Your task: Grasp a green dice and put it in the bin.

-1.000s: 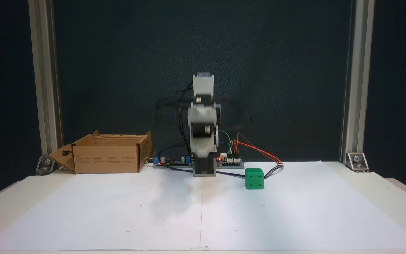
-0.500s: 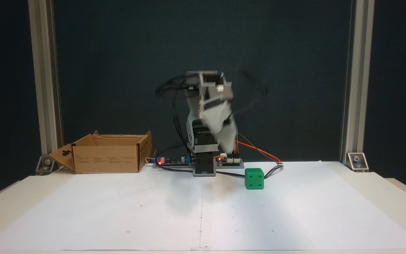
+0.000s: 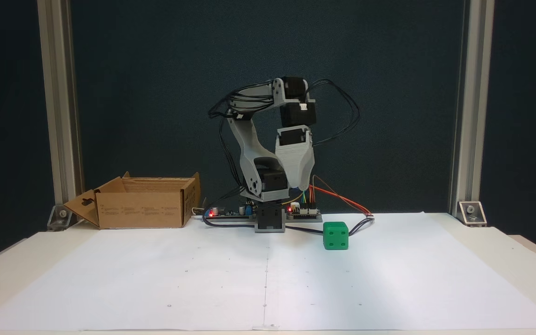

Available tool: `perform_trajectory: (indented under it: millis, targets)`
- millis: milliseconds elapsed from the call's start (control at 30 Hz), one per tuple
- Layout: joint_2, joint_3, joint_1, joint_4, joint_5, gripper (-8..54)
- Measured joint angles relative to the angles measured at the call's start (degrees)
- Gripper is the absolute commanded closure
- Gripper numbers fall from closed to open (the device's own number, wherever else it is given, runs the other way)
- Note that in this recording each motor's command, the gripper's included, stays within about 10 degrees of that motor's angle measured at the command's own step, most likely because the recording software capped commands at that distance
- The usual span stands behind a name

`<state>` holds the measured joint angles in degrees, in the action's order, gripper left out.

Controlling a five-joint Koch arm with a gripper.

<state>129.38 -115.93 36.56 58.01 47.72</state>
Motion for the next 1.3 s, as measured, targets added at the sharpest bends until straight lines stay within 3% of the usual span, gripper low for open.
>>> perform_trajectory:
  millis: [400,667,1300]
  targets:
    - [-4.57,11.60,6.94,0.00,1.14,4.3]
    - [-7.29,11.60,14.94,0.70,1.14,1.7]
    - [-18.90,11.60,14.68,2.37,4.39,1.7]
